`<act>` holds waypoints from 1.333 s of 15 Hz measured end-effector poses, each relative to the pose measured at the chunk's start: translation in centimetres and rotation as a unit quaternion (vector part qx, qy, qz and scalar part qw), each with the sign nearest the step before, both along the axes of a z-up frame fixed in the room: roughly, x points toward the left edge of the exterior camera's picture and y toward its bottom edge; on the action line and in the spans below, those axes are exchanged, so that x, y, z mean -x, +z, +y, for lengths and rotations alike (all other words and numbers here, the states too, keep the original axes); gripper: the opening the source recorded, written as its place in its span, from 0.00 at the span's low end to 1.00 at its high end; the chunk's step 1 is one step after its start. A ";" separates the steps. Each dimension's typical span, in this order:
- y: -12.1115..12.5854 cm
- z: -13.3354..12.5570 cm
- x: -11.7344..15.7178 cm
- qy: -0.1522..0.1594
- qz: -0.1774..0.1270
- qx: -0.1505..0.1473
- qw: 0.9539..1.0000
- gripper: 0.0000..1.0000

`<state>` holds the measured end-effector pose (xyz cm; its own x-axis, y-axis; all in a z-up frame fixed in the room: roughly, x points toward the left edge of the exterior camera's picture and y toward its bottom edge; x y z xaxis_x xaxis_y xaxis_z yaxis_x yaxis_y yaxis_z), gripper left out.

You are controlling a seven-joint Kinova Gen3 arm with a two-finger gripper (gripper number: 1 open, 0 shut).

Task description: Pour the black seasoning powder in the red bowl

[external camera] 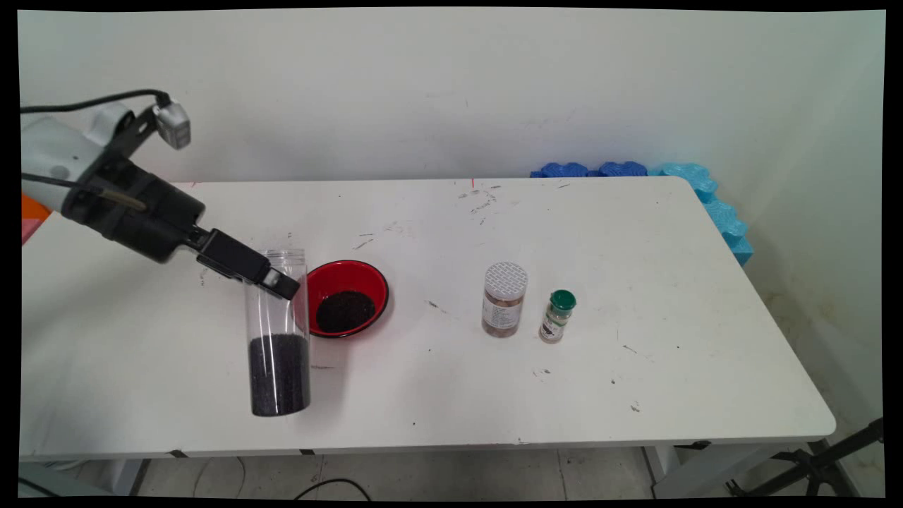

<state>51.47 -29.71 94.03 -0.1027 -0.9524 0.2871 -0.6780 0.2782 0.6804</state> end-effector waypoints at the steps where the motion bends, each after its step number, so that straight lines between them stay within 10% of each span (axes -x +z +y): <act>1: -0.2 -0.1 0.0 0.007 0.001 -0.010 1.000 0.00; 9: -2.1 -1.0 0.0 0.092 0.023 -0.123 0.988 0.00; 20: -3.8 -2.7 0.5 0.215 0.055 -0.259 0.940 0.00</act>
